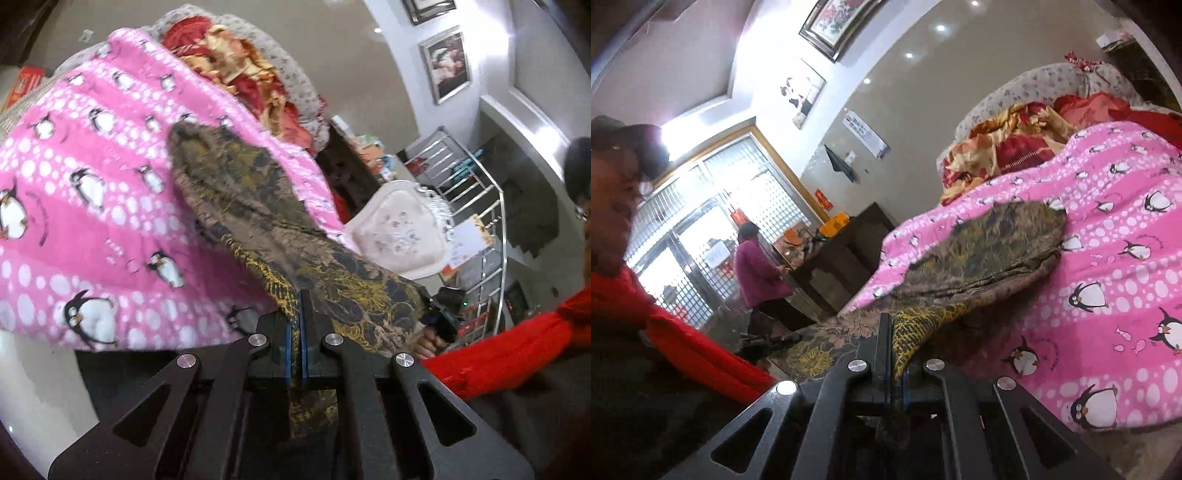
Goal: Fold small clothes
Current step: 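Grasp the hem end with both grippers and lift it to fold lengthwise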
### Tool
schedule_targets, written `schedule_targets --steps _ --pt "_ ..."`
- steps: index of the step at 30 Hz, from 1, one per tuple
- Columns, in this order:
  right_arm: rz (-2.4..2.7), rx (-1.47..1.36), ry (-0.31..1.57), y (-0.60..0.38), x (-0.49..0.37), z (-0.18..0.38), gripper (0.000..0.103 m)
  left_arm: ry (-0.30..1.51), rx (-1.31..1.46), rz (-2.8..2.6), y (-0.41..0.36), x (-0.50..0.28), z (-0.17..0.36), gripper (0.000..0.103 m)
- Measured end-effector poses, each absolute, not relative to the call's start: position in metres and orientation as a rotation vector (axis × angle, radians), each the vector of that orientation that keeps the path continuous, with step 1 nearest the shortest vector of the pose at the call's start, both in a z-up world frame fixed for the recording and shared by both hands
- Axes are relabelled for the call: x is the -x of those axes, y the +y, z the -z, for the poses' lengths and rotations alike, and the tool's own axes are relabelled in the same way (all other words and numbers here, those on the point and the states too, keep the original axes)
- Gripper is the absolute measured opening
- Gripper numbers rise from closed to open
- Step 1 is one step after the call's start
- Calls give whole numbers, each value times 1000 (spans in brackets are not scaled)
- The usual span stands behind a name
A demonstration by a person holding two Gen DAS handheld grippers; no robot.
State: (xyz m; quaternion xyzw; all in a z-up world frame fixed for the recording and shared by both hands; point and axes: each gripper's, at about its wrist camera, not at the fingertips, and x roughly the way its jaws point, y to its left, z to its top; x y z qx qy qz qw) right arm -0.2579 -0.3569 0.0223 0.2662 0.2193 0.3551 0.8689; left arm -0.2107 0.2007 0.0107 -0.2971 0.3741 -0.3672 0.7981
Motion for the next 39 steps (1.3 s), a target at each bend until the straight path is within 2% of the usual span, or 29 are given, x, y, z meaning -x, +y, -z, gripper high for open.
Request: schedule_targets --steps 5,16,23,27,30,35,36,37,39 --pt "-698 -571 486 -362 226 -15 3 767 653 722 190 159 -4 1" --pt "-469 -726 537 -378 49 17 3 722 653 530 176 -5 12 1" --pt "-335 -782 635 -382 -57 48 3 767 526 457 158 -111 23 1" --pt "-281 -744 689 -385 -94 61 3 863 477 418 148 -162 56 2" --pt "-225 -747 766 -389 -115 83 3 958 458 376 142 -178 89 3" --pt "-207 -770 803 -393 -119 103 5 932 453 379 145 -169 96 4" --pt "-218 -775 799 -395 -117 101 9 935 451 380 149 -166 95 4" --pt "-221 -776 797 -396 -114 98 21 934 447 378 152 -162 94 4" --pt "-208 -766 764 -405 -103 85 35 907 415 352 158 -145 90 4"
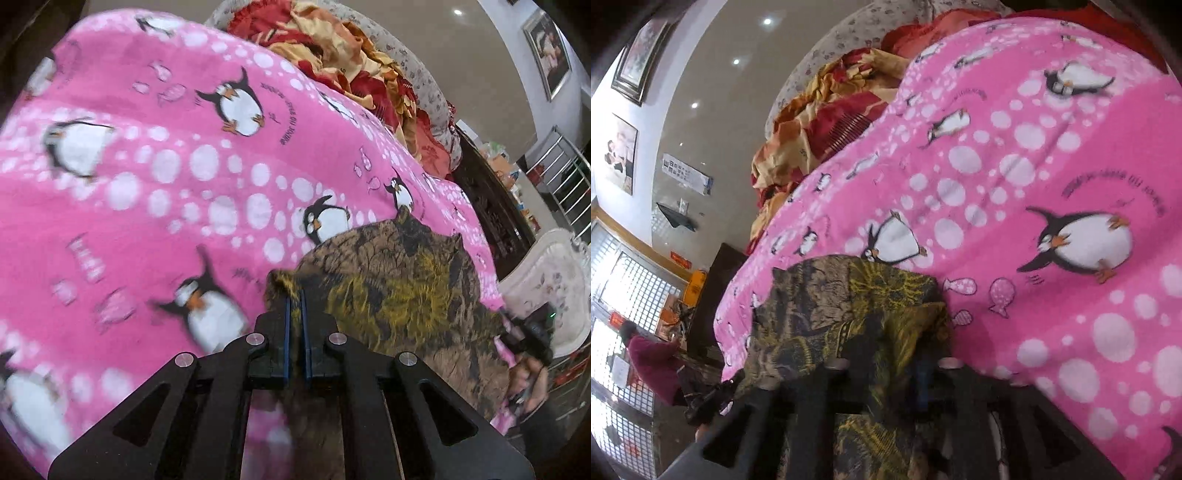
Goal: Fold small clothes
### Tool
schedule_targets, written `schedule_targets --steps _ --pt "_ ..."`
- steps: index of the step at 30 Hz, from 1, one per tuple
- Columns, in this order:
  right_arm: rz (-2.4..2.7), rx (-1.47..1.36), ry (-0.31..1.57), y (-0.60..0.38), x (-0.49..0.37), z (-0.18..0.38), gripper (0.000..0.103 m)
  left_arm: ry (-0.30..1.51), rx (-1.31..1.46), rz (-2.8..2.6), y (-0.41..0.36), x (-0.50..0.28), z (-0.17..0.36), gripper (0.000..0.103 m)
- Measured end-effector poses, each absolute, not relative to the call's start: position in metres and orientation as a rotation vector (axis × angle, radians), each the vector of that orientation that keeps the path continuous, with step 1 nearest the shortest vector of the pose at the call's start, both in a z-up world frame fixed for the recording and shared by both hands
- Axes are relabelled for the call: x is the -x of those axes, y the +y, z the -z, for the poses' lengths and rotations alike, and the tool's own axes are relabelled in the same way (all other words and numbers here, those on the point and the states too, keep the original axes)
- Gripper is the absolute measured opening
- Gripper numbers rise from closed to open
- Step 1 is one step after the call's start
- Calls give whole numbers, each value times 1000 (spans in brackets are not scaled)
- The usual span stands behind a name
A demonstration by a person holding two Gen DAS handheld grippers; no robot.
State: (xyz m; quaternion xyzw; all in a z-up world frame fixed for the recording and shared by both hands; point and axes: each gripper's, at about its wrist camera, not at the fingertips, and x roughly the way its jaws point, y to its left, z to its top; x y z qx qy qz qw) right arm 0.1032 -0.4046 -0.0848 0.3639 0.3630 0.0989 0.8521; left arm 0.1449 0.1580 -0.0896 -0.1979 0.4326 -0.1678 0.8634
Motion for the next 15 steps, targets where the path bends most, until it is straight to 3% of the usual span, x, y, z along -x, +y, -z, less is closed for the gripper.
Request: schedule_targets --steps 2,7,12,14,15 --pt "-157 -745 733 -410 -94 72 46 880 390 334 154 -126 83 6" --pt "-107 -712 664 -417 -62 36 46 839 380 232 164 -72 75 6" --pt "-188 -521 681 -359 -40 9 46 723 305 180 155 -35 41 6" --pt "-219 -389 716 -322 -38 7 46 699 254 251 129 -36 26 12" --pt "-219 -309 736 -302 -40 9 46 708 230 287 117 -39 24 23"
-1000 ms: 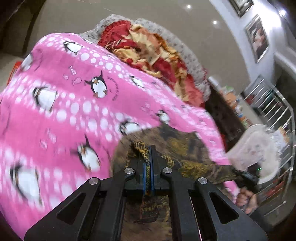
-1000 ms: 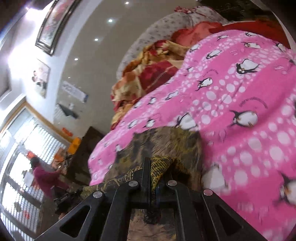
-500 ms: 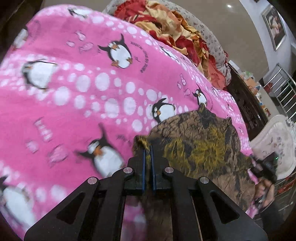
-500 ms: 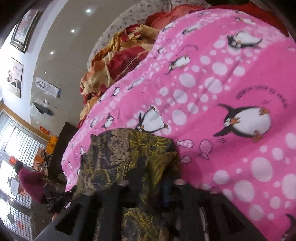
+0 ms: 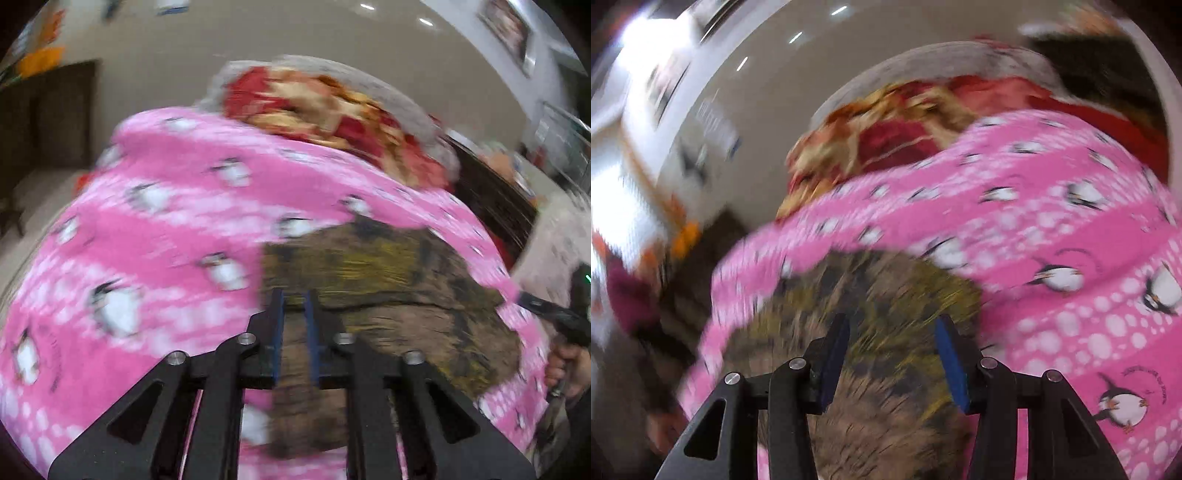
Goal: Fold small clothes
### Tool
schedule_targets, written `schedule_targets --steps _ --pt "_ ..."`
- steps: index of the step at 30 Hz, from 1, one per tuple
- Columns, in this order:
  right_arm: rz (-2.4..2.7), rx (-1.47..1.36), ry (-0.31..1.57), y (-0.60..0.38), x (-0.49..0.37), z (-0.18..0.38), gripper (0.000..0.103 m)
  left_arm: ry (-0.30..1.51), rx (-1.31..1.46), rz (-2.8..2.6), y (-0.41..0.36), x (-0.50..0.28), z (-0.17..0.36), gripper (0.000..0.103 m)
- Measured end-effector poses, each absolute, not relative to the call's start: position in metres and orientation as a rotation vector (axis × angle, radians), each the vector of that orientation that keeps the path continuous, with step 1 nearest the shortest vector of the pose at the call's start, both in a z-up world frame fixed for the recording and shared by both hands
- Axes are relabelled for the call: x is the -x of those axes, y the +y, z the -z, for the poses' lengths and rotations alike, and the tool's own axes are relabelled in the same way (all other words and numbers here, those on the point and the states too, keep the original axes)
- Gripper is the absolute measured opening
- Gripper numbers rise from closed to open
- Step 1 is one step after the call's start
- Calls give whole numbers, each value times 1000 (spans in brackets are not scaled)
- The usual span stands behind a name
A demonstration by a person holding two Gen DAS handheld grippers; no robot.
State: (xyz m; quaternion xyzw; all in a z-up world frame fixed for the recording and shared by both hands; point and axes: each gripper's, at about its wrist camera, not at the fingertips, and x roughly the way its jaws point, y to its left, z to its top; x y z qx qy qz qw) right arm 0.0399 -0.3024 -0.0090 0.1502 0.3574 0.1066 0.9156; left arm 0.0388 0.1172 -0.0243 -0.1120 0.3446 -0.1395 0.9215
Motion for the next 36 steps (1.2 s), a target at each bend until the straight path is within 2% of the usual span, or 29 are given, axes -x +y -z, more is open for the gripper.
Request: schedule_targets --steps 1,5,6,8,12,15,18,20,21,24,25,27,28,32,33,34,35,36 --pt "-207 -238 755 -285 -43 13 46 734 200 323 101 -46 28 32" --pt "-124 -121 873 -251 -59 55 46 935 124 279 77 -70 76 31" --pt "-88 -92 920 -247 -60 68 46 929 104 272 79 -62 85 29" --pt "-81 -57 905 -246 -50 79 47 911 4 250 76 -42 85 30" --pt "-169 68 921 -240 -34 79 52 922 33 237 86 -17 85 30" --pt "-207 -13 936 -260 -38 64 51 973 91 215 87 -38 68 29" --pt "-90 -60 913 -280 -49 52 51 929 86 223 71 -56 53 30" --pt "-73 -33 1000 -281 -67 66 51 1020 46 238 52 -79 70 32" --pt "-94 -23 1068 -278 -78 78 53 1059 11 236 42 -88 80 32" --pt "-100 80 1086 -266 -100 84 71 1039 -92 227 20 -108 75 38" --pt "-111 109 1100 -262 -114 83 72 1041 -67 228 18 -123 72 38" --pt "-139 125 1072 -260 -141 72 69 1000 21 209 28 -163 60 38" --pt "-126 113 1014 -263 -154 57 63 968 50 181 36 -177 52 38" --pt "-51 -98 768 -290 -162 -6 64 827 220 -6 78 -191 11 38" --pt "-63 -132 737 -289 -159 -14 68 799 257 -2 82 -190 4 39" --pt "-69 -148 712 -286 -157 -21 74 782 267 3 80 -188 1 43" --pt "-63 -149 691 -283 -153 -24 75 772 263 6 74 -189 1 47" --pt "-54 -144 684 -279 -152 -24 75 768 251 14 65 -190 2 54"
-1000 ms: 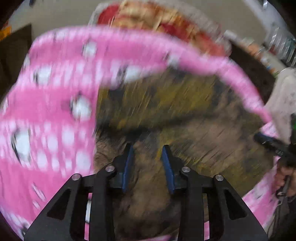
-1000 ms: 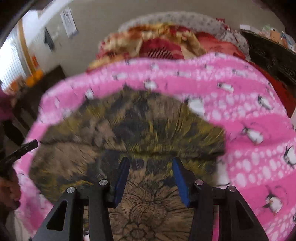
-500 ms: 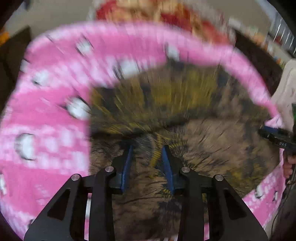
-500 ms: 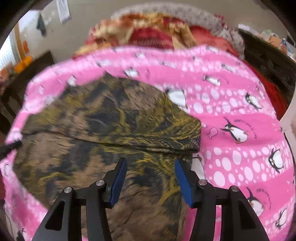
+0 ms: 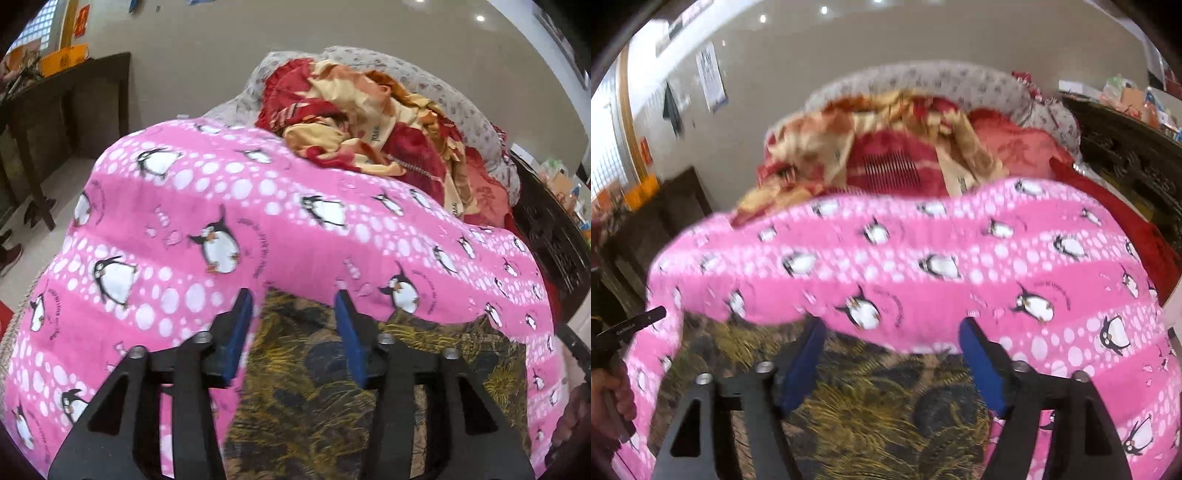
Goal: Fold small clothes
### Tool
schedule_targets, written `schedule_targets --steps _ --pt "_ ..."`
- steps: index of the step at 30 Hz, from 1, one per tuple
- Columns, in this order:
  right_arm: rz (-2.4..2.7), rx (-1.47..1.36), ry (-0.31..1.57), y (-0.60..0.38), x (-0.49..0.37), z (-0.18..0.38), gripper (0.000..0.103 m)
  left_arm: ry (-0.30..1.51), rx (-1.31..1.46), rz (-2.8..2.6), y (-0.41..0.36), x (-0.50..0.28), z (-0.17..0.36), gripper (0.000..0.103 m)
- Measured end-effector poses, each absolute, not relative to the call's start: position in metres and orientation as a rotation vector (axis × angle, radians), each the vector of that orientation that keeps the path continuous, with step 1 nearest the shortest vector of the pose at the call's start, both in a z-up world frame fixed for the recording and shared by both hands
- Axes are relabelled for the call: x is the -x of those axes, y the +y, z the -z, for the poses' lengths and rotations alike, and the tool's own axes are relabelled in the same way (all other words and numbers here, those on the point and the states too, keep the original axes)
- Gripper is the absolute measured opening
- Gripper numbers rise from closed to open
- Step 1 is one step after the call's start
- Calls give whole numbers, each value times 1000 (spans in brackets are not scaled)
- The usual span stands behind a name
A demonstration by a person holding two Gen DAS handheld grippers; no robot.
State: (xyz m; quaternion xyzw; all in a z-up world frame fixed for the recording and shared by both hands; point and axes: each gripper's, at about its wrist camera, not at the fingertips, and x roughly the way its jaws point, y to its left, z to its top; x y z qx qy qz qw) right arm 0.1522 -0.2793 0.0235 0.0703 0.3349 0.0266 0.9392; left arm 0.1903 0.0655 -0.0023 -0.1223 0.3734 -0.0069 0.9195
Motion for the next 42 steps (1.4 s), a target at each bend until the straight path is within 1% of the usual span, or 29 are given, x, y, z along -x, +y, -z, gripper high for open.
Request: schedule_targets --steps 4,7,8,9,10,12,16,24,42 --pt "4 -141 730 -255 -157 10 75 817 187 122 23 -196 32 55" --pt "71 -117 793 -250 -170 55 75 889 92 84 5 -199 80 56" --pt "94 -110 838 -254 -176 74 77 888 104 81 7 -196 87 56" --pt "93 -148 874 -263 -179 94 85 860 97 66 6 -193 80 56" --pt "88 -183 868 -268 -179 95 87 865 87 61 5 -194 81 57" --pt "91 -186 866 -269 -183 94 95 877 60 43 0 -200 84 59" --pt "103 -167 878 -267 -190 96 100 873 27 15 -11 -207 85 62" --pt "93 -190 886 -270 -196 97 103 872 34 13 -8 -209 86 63" --pt "63 -246 875 -276 -189 96 103 873 35 13 -10 -208 86 64"
